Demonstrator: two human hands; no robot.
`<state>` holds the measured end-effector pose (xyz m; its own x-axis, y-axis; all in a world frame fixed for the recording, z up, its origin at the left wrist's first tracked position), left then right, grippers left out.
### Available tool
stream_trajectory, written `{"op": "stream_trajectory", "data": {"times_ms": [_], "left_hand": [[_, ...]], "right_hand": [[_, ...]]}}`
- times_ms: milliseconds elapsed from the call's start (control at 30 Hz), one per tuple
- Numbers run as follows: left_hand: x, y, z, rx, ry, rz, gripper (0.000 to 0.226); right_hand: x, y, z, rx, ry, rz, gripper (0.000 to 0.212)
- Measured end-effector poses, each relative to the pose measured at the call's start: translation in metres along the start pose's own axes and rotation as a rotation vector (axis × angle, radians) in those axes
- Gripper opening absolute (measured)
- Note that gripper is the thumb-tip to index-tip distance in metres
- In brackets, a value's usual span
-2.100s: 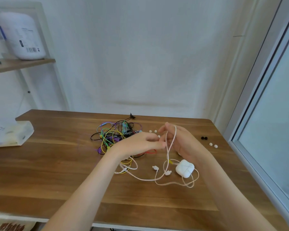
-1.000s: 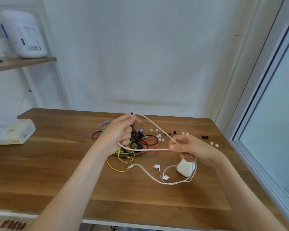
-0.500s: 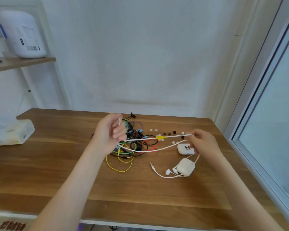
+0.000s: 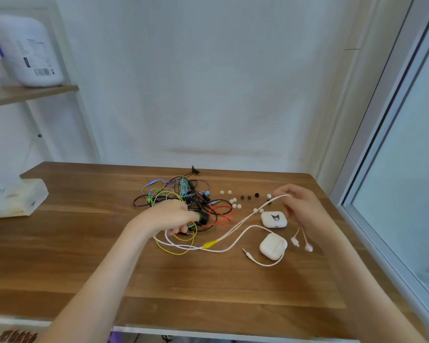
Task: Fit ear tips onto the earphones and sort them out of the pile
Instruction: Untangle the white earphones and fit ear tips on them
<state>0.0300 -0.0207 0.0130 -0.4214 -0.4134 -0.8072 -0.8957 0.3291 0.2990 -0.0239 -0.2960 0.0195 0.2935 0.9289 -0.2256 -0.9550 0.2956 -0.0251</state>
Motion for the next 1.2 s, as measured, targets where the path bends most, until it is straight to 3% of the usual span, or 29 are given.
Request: {"op": "stream_trajectory", "data": {"times_ms": [100,167,267,333,433,533,667,767,933,1200], "left_hand": [[0.005,-0.002,-0.015,0.068,-0.207,-0.039,0.039],[0.007,-0.003,-0.03,0.146,-0.22,-0.117,0.036],[0.012,0.002,-0.058,0.284,-0.002,-0.188,0.032],[0.022,0.006,-0.073,0.326,0.185,-0.087,0.043],[0.035,0.003,-0.081,0.374,0.171,0.019,0.047],[0.038,0.0,-0.075,0.399,0.156,0.044,0.024],[0.032,0.002,-0.061,0.431,0.493,0.145,0.035],[0.022,-0.002,-0.039,0.345,0.635,0.134,0.036],[0.026,-0.006,-0.024,0.198,0.119,0.127,0.035],[0.022,-0.006,-0.032,0.173,-0.317,0.189,0.024]], "right_hand": [[0.02,0.003,0.004,-0.014,0.172,0.108,0.009],[0.035,0.006,0.006,-0.044,0.254,0.181,0.007],[0.056,0.009,0.011,-0.101,0.299,0.246,0.007],[0.067,0.01,0.014,-0.127,0.345,0.264,0.007],[0.076,0.009,0.014,-0.11,0.279,0.309,0.006],[0.069,0.007,0.011,-0.116,0.195,0.337,0.007],[0.05,0.008,-0.003,-0.088,0.188,0.403,0.015],[0.031,0.001,-0.017,-0.097,0.313,0.309,0.025],[0.039,0.004,-0.017,-0.08,0.275,0.385,0.03],[0.075,0.006,-0.021,-0.047,0.373,0.543,0.027]]}}
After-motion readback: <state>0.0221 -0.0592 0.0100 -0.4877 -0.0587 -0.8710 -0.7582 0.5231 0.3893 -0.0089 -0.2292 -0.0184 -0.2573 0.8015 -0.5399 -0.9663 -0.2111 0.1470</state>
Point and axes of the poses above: each hand's wrist, its own y-axis away from the middle knuckle, its own x-axis out of the palm, z = x × y, the point moved 6 cm from there along -y, towards the middle knuckle, and after that the axes turned 3 degrees about -y, right-handed, at the moved point
